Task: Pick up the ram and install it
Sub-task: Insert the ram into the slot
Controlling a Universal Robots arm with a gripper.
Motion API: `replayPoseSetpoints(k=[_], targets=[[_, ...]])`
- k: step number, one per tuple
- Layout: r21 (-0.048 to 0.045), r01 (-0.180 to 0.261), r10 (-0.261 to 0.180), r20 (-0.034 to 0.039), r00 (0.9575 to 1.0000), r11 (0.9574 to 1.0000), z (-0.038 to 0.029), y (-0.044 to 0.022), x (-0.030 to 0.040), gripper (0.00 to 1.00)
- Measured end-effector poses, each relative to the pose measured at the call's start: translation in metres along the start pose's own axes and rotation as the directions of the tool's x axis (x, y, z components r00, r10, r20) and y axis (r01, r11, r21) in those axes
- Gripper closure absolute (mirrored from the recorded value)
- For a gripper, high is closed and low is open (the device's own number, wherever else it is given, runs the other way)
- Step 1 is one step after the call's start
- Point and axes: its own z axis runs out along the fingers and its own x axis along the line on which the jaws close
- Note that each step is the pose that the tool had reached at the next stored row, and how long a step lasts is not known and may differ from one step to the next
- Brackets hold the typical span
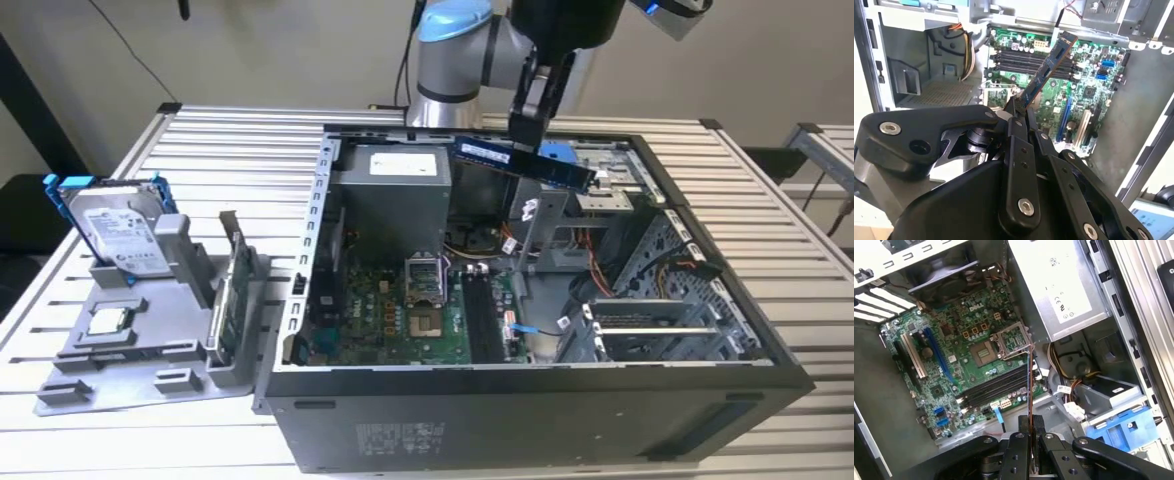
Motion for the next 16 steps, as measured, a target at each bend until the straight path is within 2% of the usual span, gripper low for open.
replayPoseSetpoints(k=[9,12,16], targets=[[0.0032,-0.065,0.065,0.001,0.9979,0.9979,0.0,0.0,0.0,0.85],[0.0048,-0.097,0.097,0.0016,0.9953,0.9953,0.0,0.0,0.0,0.85],[0.0072,-0.148,0.148,0.0028,0.989,0.989,0.0,0.0,0.0,0.85]])
